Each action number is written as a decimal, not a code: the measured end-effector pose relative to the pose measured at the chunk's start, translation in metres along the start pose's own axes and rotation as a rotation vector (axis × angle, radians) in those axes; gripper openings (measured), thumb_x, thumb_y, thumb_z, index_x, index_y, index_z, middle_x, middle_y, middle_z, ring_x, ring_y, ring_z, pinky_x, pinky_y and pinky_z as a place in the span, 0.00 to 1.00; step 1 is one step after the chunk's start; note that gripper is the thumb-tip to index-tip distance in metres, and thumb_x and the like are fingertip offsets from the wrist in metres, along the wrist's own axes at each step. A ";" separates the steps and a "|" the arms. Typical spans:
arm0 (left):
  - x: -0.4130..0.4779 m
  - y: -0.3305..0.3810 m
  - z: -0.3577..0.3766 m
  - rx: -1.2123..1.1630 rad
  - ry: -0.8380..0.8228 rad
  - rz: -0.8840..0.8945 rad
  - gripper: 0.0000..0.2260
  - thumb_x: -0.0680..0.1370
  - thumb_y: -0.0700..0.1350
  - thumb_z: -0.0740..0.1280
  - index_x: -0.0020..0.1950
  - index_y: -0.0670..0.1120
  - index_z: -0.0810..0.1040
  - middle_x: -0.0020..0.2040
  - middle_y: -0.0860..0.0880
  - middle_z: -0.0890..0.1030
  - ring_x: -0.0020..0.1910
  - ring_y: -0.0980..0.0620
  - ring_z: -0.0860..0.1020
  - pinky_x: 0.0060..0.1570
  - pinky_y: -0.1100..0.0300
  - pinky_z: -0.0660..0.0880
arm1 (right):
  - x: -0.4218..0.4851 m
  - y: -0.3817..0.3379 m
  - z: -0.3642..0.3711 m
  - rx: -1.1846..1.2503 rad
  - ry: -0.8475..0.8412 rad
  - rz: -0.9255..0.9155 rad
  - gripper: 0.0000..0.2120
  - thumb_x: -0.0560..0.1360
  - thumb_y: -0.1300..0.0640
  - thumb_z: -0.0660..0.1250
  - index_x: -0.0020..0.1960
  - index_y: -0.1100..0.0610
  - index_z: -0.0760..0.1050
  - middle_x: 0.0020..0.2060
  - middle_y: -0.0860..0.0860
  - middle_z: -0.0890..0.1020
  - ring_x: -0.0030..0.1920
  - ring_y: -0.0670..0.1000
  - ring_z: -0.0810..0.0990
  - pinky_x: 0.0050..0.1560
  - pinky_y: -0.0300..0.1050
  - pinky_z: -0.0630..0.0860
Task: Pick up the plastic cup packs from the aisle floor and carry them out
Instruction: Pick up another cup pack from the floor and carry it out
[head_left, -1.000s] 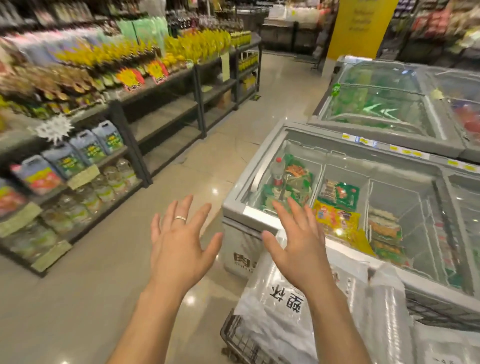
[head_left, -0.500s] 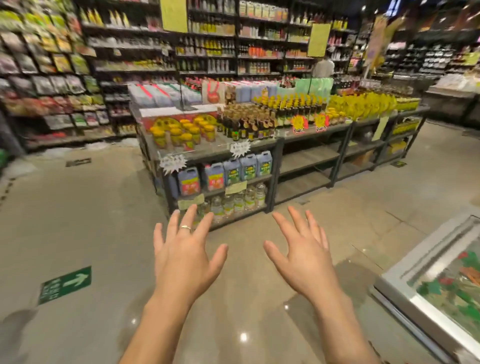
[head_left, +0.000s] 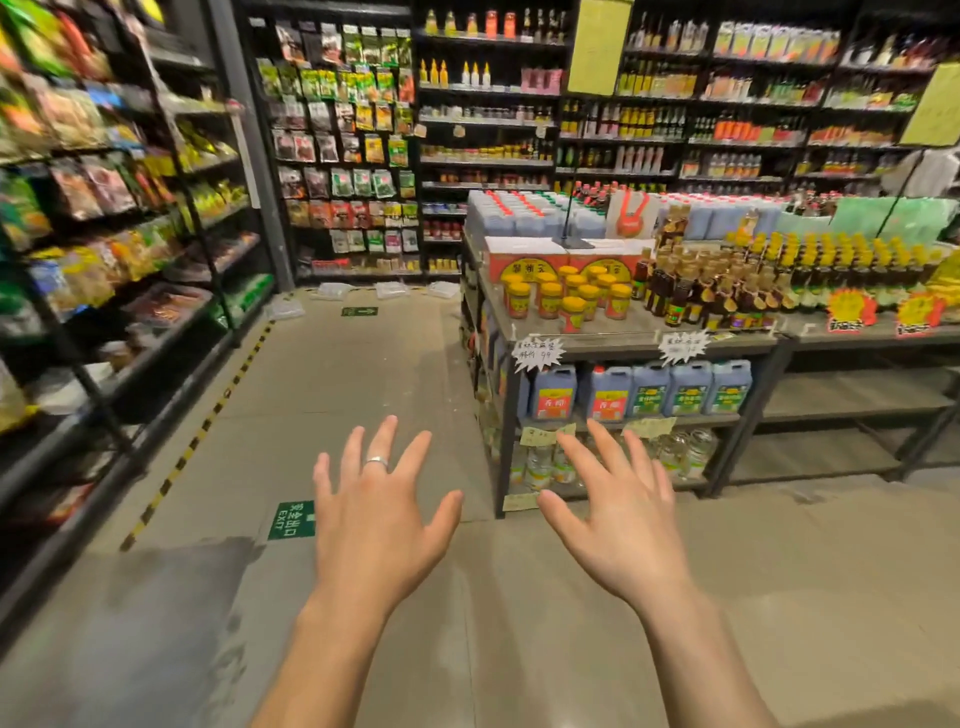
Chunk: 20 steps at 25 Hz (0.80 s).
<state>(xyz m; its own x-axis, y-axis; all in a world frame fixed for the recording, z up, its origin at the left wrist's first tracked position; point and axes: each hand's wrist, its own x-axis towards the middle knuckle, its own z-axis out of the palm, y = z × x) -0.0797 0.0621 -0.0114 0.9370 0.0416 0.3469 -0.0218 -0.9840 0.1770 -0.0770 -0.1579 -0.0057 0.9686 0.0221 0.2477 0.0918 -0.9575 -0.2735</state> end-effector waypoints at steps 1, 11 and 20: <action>0.010 -0.009 0.004 0.006 -0.011 -0.026 0.36 0.71 0.69 0.46 0.76 0.58 0.65 0.79 0.48 0.61 0.78 0.44 0.55 0.74 0.41 0.51 | 0.016 -0.007 0.008 0.001 -0.013 -0.016 0.31 0.76 0.34 0.54 0.77 0.38 0.54 0.79 0.44 0.49 0.79 0.54 0.43 0.75 0.55 0.44; 0.179 -0.057 0.074 0.108 0.004 -0.185 0.35 0.72 0.70 0.46 0.77 0.58 0.61 0.79 0.50 0.59 0.79 0.45 0.53 0.75 0.41 0.49 | 0.230 -0.035 0.095 0.041 -0.059 -0.140 0.39 0.67 0.28 0.43 0.77 0.38 0.54 0.79 0.47 0.51 0.78 0.56 0.45 0.75 0.57 0.46; 0.367 -0.069 0.120 0.126 0.039 -0.292 0.32 0.75 0.69 0.53 0.77 0.60 0.60 0.79 0.52 0.58 0.79 0.47 0.53 0.75 0.44 0.47 | 0.457 -0.032 0.126 0.010 -0.110 -0.219 0.34 0.75 0.30 0.51 0.78 0.37 0.47 0.80 0.47 0.47 0.78 0.56 0.42 0.76 0.57 0.44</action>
<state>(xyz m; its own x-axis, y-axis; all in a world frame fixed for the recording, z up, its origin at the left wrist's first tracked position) 0.3072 0.1242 -0.0065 0.8830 0.3295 0.3342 0.2915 -0.9431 0.1597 0.3918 -0.0808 -0.0008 0.9445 0.2611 0.1993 0.3046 -0.9233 -0.2339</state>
